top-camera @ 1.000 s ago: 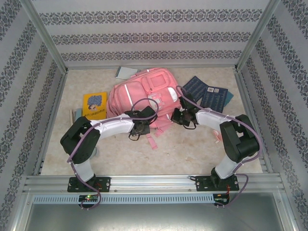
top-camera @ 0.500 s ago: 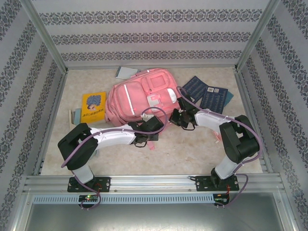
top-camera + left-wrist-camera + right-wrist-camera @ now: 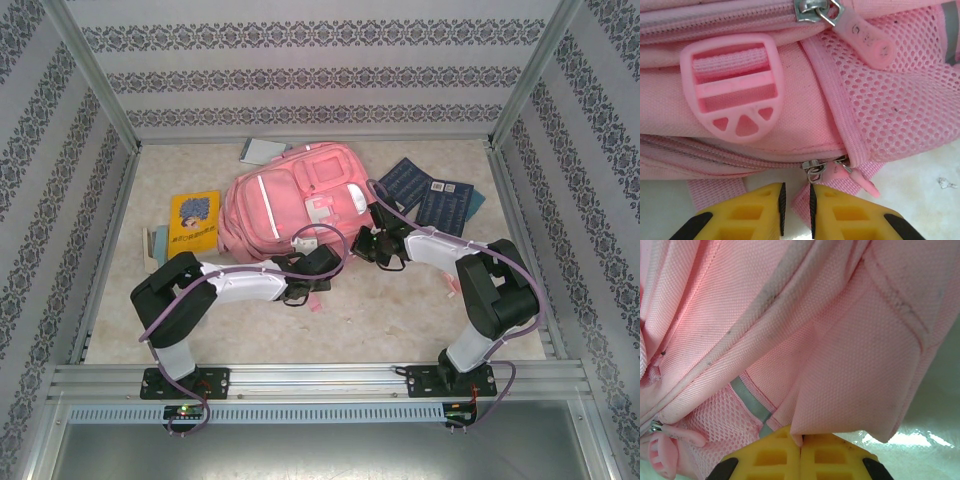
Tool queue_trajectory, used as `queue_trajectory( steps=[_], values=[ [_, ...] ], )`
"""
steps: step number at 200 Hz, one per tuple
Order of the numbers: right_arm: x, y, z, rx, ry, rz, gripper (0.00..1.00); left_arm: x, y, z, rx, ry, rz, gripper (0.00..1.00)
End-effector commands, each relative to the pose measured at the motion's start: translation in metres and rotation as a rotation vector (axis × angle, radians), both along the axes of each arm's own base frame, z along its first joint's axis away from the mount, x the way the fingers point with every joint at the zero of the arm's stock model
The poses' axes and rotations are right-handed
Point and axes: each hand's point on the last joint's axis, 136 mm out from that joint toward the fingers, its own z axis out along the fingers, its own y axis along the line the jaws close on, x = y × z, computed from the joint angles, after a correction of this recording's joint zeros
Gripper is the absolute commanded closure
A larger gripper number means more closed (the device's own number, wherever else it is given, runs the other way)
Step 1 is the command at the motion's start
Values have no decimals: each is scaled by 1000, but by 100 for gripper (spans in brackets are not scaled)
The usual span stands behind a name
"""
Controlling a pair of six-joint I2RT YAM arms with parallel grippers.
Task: Pack the student bag
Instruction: Unzip the student bag at the top-center of the table.
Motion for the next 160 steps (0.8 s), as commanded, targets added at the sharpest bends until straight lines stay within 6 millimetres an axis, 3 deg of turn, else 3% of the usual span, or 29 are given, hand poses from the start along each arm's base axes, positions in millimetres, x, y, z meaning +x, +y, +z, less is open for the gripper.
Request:
queue_trajectory(
  steps=[1,111,160],
  values=[
    [-18,13,-2,39,48,50,100,7,-2,-3,-60,-16,55,76],
    [-24,18,-3,31,48,71,100,24,-8,-4,-140,-10,116,77],
    [-25,17,-4,31,49,74,100,28,4,-5,-141,-16,156,76]
  ],
)
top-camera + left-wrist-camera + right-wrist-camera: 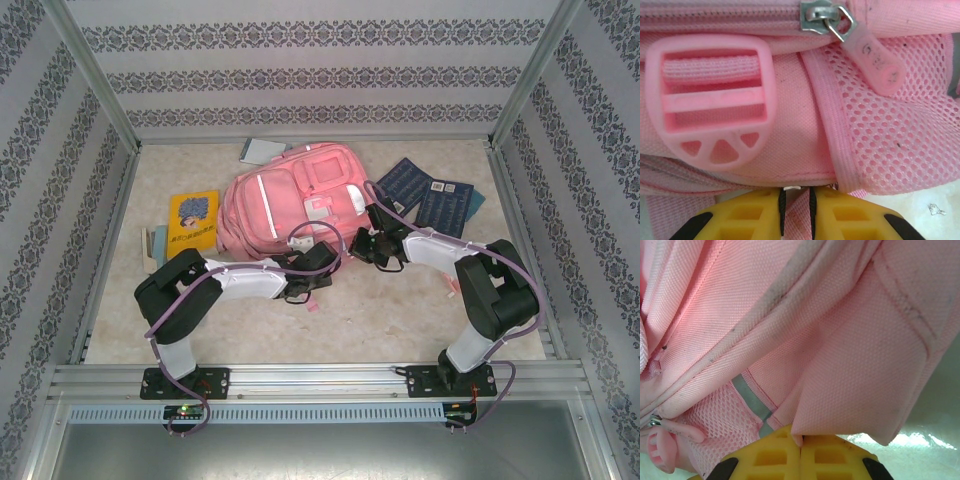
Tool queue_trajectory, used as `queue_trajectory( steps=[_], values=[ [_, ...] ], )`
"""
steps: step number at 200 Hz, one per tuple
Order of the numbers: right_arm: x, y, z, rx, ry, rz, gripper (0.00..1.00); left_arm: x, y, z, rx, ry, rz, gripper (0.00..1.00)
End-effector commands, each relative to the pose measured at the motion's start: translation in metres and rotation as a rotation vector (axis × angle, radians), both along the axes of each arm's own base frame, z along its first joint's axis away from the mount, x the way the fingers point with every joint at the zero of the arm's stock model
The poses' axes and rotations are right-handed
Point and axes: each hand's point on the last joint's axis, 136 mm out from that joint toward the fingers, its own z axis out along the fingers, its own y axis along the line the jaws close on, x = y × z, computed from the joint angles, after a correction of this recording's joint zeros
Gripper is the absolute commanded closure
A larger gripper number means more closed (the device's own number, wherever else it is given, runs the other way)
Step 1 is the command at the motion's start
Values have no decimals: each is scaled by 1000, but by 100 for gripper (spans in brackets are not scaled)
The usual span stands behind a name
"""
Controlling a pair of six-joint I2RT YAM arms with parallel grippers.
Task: Pack the student bag
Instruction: Unzip the student bag at the top-center of the table.
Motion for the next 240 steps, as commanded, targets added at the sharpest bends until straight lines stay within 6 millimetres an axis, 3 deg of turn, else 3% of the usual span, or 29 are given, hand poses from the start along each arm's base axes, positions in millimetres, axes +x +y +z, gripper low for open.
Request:
queue_trajectory(
  steps=[1,26,43,54,102,135,182,221,240],
  values=[
    [-22,11,-4,27,55,57,100,17,5,4,-46,-37,67,76],
    [-24,11,-5,27,60,59,100,23,0,7,-86,-59,63,75],
    [-24,11,-5,27,60,60,100,24,-1,9,-86,-63,64,93],
    [-25,11,-6,23,62,58,100,23,3,8,-73,-58,73,100],
    [-19,2,-4,11,47,47,100,9,34,8,-13,-35,148,100],
    [-7,-13,2,3,27,19,100,-3,60,19,35,-33,178,100],
    [0,-19,8,0,7,24,100,-9,84,41,85,-41,157,100],
    [1,-18,10,-8,-5,45,98,-11,104,35,87,16,143,49],
    [3,-18,12,-7,-12,49,98,-8,104,26,42,44,140,40]
  ],
)
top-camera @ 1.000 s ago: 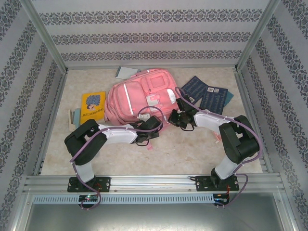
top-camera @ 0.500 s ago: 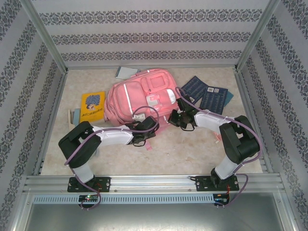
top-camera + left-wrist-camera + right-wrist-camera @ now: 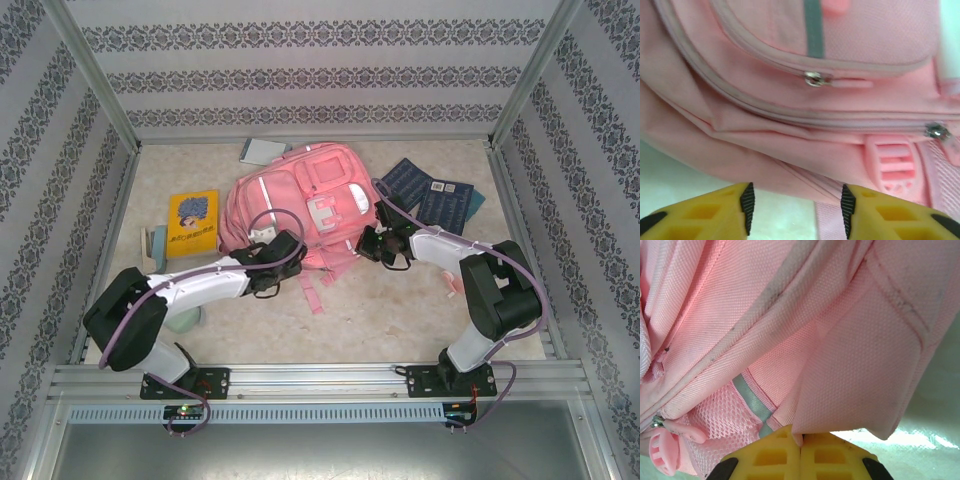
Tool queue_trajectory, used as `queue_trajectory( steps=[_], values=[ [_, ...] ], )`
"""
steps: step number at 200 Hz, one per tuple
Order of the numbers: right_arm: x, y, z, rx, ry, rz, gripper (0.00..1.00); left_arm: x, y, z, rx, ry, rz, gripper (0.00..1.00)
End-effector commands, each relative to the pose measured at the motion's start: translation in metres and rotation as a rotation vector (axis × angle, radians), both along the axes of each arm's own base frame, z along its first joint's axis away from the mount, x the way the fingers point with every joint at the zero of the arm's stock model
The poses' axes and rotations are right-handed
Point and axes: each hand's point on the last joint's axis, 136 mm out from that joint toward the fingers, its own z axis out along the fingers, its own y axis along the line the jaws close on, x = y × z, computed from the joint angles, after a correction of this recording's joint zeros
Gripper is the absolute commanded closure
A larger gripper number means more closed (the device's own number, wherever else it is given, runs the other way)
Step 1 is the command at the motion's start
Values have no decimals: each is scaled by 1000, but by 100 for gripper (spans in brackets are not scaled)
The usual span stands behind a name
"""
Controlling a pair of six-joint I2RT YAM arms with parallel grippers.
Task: Pack the student bag
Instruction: Unzip the student bag at the top-center of the table.
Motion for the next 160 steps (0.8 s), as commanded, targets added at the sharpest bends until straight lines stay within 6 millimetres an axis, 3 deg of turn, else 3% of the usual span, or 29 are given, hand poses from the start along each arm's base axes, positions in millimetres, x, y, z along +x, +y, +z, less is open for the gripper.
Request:
queue_trajectory(
  steps=[1,29,49,69,77,92,100,119,160],
  values=[
    [-1,0,10,-5,-7,29,98,-7,12,-16,1,66,-28,40],
    [-3,4,12,5,-8,40,100,1,9,-29,-18,87,-29,32],
    [-2,10,20,30,-25,59,100,10,4,-35,-19,89,-39,33],
    [2,15,38,62,-73,74,100,17,0,-40,-3,92,-56,44],
    [5,16,47,67,-94,78,100,18,0,-43,11,97,-57,53],
    [8,16,60,71,-126,82,100,19,3,-46,35,103,-52,87],
    [10,15,66,72,-137,83,100,20,4,-43,40,98,-47,100],
    [13,12,70,69,-145,82,100,24,4,-27,38,65,-47,100],
    [18,3,57,39,-127,74,100,30,6,16,32,-14,-54,100]
  ],
)
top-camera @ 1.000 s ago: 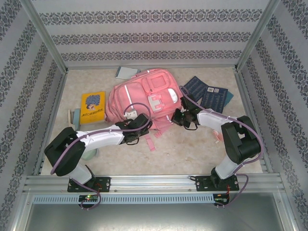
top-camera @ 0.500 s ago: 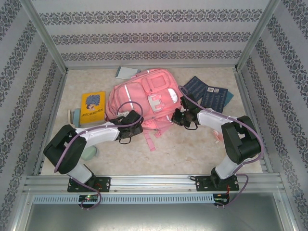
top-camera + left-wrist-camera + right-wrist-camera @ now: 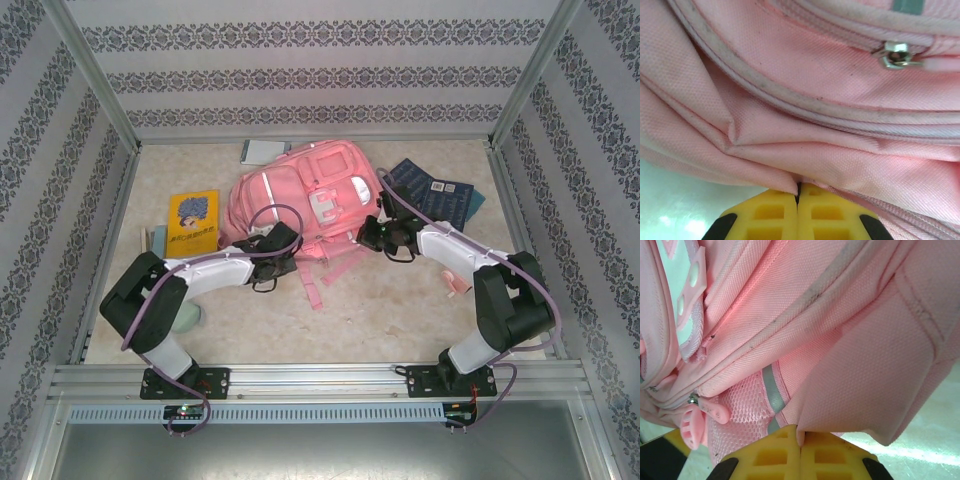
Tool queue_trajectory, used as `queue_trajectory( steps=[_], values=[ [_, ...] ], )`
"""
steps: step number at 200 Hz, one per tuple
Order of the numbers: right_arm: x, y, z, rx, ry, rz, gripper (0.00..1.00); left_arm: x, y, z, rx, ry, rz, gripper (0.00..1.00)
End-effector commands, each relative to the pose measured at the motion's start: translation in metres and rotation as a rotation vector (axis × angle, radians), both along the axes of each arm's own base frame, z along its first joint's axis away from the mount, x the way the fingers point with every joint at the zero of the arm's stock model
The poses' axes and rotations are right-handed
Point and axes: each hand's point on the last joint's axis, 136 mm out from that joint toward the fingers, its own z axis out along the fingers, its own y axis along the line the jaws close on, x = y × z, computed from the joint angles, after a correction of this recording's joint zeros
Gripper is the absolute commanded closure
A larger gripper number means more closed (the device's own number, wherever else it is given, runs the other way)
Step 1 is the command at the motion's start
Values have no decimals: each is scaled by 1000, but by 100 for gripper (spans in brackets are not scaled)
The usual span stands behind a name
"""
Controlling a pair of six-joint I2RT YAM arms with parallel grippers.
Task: Pack the student bag
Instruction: Unzip the student bag at the top-center of the table.
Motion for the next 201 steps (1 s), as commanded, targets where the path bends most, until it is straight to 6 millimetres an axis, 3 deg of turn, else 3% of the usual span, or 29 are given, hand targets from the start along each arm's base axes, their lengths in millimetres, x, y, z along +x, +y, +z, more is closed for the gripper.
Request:
queue_trajectory(
  steps=[1,24,59,88,147,201],
  values=[
    [8,2,14,17,-45,37,100,14,1,38,9,-88,-14,100],
    [10,2,8,6,-37,44,100,12,-5,38,-1,-79,-49,100],
    [8,4,0,19,-16,38,100,0,-27,36,40,-103,-157,78],
    [10,3,-8,6,3,32,100,-12,-39,24,74,-100,-203,72],
    [26,2,-34,-45,33,19,100,-10,-47,6,116,-106,-232,73],
    [44,4,-41,-73,37,12,100,-4,-80,9,15,-160,-321,64]
  ],
)
